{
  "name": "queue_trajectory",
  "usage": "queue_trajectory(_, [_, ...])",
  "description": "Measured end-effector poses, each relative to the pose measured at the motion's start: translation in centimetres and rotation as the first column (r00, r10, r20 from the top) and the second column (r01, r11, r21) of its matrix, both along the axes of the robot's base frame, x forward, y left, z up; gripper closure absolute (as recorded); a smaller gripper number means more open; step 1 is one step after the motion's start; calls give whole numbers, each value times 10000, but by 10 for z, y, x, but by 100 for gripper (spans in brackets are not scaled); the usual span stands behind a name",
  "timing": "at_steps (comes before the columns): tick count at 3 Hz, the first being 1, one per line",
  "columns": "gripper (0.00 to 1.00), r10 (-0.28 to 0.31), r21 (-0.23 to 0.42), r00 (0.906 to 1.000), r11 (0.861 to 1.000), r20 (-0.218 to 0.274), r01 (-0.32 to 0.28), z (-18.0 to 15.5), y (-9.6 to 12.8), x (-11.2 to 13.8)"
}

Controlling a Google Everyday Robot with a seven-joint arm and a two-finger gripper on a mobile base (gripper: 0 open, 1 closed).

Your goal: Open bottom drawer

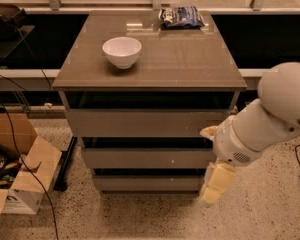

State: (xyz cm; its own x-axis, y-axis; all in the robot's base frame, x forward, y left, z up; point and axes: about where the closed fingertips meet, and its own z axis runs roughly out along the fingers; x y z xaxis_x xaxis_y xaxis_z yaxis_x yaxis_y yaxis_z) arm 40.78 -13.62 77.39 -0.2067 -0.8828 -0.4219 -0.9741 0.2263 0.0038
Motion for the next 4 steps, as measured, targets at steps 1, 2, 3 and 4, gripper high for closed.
queue_trajectory(1, [0,-382,563,9989,9976,-260,396,-59,4,13])
queue_trajectory(2, [0,-740,989,9965,9921,-397,777,-100,2,30])
queue_trajectory(3, [0,-930,1239,9934,9872,-678,1009,-137,-9,54])
queue_trajectory(4, [0,-939,1297,9921,9861,-834,1042,-145,-9,54])
